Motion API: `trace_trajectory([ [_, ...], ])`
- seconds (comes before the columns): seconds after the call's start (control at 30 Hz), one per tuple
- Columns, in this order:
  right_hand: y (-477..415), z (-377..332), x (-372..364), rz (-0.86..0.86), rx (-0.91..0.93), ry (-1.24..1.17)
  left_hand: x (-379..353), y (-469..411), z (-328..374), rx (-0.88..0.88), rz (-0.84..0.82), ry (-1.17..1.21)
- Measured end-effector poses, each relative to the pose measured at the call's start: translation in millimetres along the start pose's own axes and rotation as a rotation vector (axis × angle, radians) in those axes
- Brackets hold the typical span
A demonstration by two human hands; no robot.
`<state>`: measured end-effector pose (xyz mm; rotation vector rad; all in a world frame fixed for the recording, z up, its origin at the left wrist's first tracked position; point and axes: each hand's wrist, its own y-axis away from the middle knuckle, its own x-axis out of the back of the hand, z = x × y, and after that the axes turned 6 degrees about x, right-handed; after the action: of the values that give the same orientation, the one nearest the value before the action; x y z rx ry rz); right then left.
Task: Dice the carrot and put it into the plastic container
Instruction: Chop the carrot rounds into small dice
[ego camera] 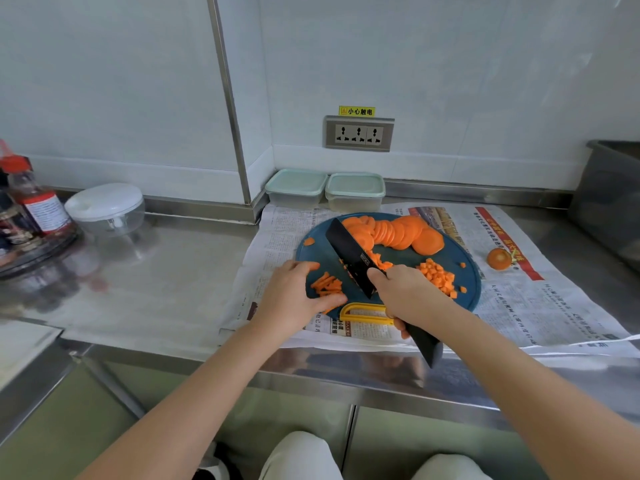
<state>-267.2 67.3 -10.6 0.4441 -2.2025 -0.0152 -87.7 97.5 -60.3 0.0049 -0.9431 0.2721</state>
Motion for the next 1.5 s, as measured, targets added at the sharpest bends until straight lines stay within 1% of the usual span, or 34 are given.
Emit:
trace_trajectory([
  [0.07,1.6,-1.5,-1.1,-0.033,-0.012,-0.010,-4.3,3.8,2.0,0.007,-0.001,-0.148],
  [0.1,2.1,-2.4,-2.2,-0.042,-0.027,-0.031,-7.1,4.7,2.3,0.008,0.011,-0.153],
  [0.2,6.0,-5.2,-3.4,-0.055,-0.067,-0.104,-12.2,5.7,3.7,0.013,0.052,-0.032],
  [0.3,10.0,-5.2,-4.4,-0.059,-0.016,-0.066,-11.8,4.5,8.6,0.021,0.059,-0.007],
  [0.57,20.2,-8.3,-3.5,-0.071,0.161,0.146,-5.6,3.2,10.1,0.016,0.082,0.069],
  [0.63,15.6,-5.9,-5.8,-0.058,0.171,0.204,-3.4,4.0,7.9,0.016,0.083,0.074],
  [0.8,3.5,2.6,-18.7,0.000,0.187,0.376,-2.6,5.8,5.4,-0.064,0.086,0.070],
  [0.93,-0.8,-1.6,-17.0,-0.061,0.238,0.460,-3.6,4.1,4.1,-0.107,0.095,0.064],
  [1.1,-4.1,-22.4,-18.7,-0.095,0.186,0.538,-3.4,0.7,4.9,-0.100,0.058,0.080],
  [1.2,-8.4,-22.6,-18.8,-0.115,0.169,0.487,-3.7,1.5,6.6,-0.064,0.045,0.084],
  [1.33,-19.0,-12.2,-13.5,-0.121,0.127,0.268,1.6,0.3,6.1,-0.036,0.019,0.111],
  [1.4,-15.9,-13.2,-11.8,-0.125,0.099,0.208,5.4,-0.2,3.0,-0.038,0.002,0.140],
  [1.5,-6.5,-15.6,-9.2,-0.082,0.106,0.161,10.0,1.1,-3.4,0.001,-0.014,0.196],
])
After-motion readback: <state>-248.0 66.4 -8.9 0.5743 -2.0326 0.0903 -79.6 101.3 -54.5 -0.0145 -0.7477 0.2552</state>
